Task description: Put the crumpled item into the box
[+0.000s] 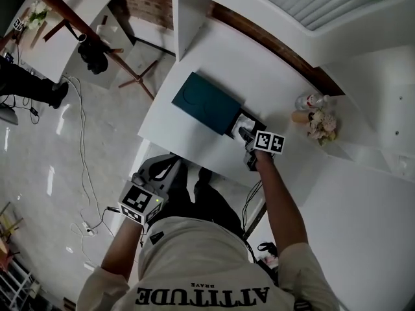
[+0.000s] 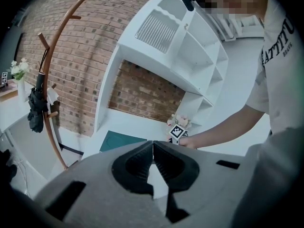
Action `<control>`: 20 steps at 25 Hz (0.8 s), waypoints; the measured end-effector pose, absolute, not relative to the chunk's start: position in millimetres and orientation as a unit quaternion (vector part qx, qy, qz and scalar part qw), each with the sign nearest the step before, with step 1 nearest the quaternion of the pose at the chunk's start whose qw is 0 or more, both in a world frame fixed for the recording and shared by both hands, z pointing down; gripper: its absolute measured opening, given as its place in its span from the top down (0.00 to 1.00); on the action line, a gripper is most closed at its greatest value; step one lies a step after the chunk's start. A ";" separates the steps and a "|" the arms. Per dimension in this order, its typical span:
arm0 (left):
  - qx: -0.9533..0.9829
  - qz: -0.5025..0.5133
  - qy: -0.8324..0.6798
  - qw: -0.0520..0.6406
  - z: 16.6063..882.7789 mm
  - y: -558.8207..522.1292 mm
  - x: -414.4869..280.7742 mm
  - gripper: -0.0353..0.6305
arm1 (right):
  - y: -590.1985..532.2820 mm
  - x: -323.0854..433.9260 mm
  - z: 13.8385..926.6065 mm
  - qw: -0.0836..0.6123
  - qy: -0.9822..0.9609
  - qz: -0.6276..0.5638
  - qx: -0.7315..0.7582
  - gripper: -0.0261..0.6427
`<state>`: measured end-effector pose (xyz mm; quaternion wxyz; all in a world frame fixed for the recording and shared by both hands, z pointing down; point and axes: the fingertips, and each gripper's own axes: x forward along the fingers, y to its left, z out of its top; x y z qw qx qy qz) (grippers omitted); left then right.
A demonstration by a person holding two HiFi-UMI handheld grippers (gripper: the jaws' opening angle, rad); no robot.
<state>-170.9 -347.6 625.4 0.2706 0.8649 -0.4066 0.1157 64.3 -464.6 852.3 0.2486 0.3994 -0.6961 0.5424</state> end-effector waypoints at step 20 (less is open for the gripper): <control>0.883 0.117 -0.363 0.274 636.8 -358.8 -203.8 0.91 | -459.6 110.3 841.4 0.346 -0.651 0.451 0.503 0.60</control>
